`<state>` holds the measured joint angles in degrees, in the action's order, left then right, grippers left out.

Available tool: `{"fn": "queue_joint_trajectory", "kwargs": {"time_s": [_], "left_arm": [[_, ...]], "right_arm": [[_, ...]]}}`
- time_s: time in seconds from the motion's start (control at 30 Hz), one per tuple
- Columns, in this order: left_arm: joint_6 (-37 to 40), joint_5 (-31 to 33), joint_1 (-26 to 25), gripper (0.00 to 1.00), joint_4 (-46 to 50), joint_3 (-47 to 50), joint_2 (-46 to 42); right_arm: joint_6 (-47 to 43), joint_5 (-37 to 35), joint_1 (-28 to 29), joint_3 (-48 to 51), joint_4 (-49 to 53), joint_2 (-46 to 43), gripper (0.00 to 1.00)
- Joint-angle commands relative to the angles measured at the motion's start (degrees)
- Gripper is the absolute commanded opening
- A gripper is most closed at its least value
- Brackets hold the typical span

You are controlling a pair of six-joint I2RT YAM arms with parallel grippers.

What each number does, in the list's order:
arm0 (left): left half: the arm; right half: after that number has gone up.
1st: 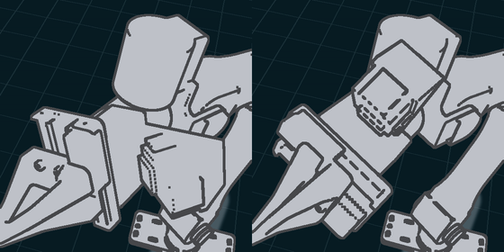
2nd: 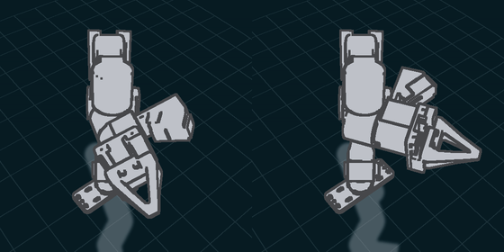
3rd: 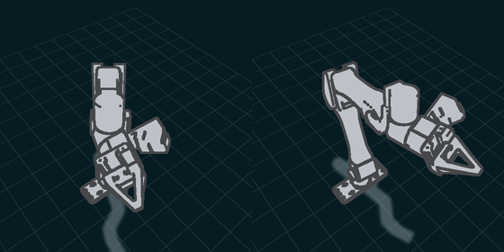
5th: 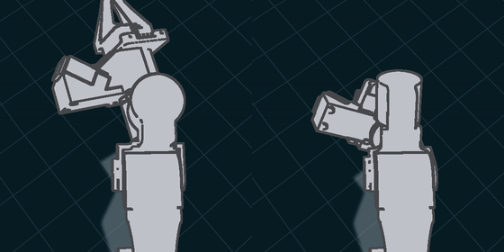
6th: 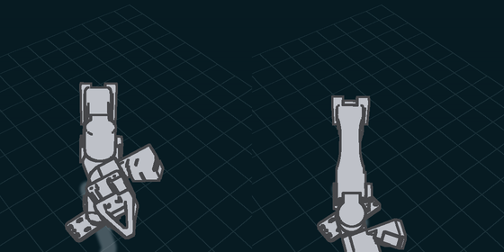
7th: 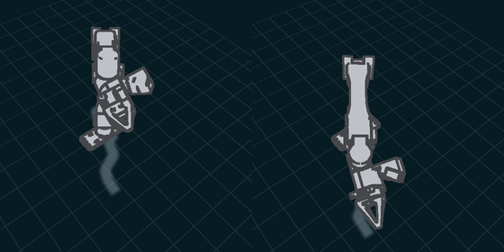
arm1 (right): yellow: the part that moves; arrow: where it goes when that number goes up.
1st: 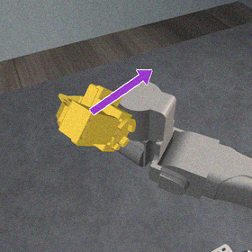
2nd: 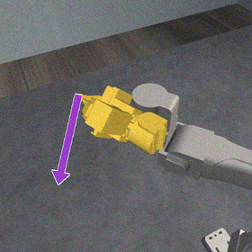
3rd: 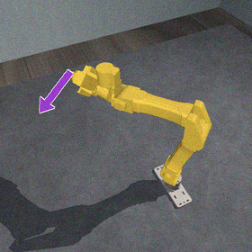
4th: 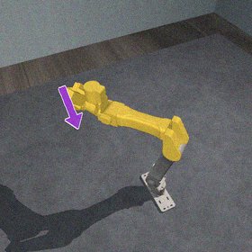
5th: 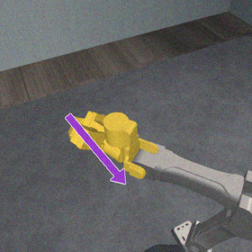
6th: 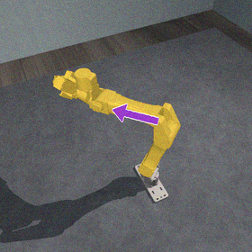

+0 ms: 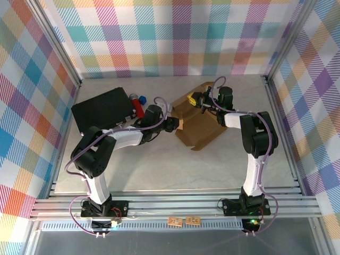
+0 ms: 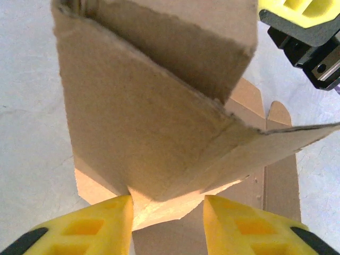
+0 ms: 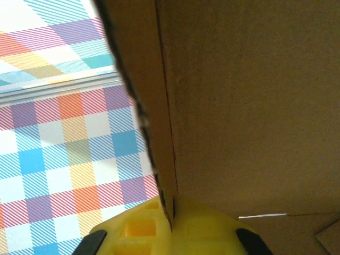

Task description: Fold the paper box

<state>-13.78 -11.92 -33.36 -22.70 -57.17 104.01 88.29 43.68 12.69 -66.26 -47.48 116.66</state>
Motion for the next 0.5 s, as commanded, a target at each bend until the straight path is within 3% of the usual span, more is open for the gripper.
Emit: {"fn": "queue_joint_trajectory", "kwargs": {"time_s": [0.0, 0.47], "left_arm": [[1.9, 0.8, -0.5, 0.42, -6.7, 0.8, 0.8], [3.9, 8.1, -1.5, 0.53, -15.2, 3.3, 4.3]], "right_arm": [[0.1, 1.6, -0.4, -1.7, 0.0, 0.4, 0.0], [1.0, 1.4, -0.4, -2.6, 0.2, 0.6, 0.0]]}}
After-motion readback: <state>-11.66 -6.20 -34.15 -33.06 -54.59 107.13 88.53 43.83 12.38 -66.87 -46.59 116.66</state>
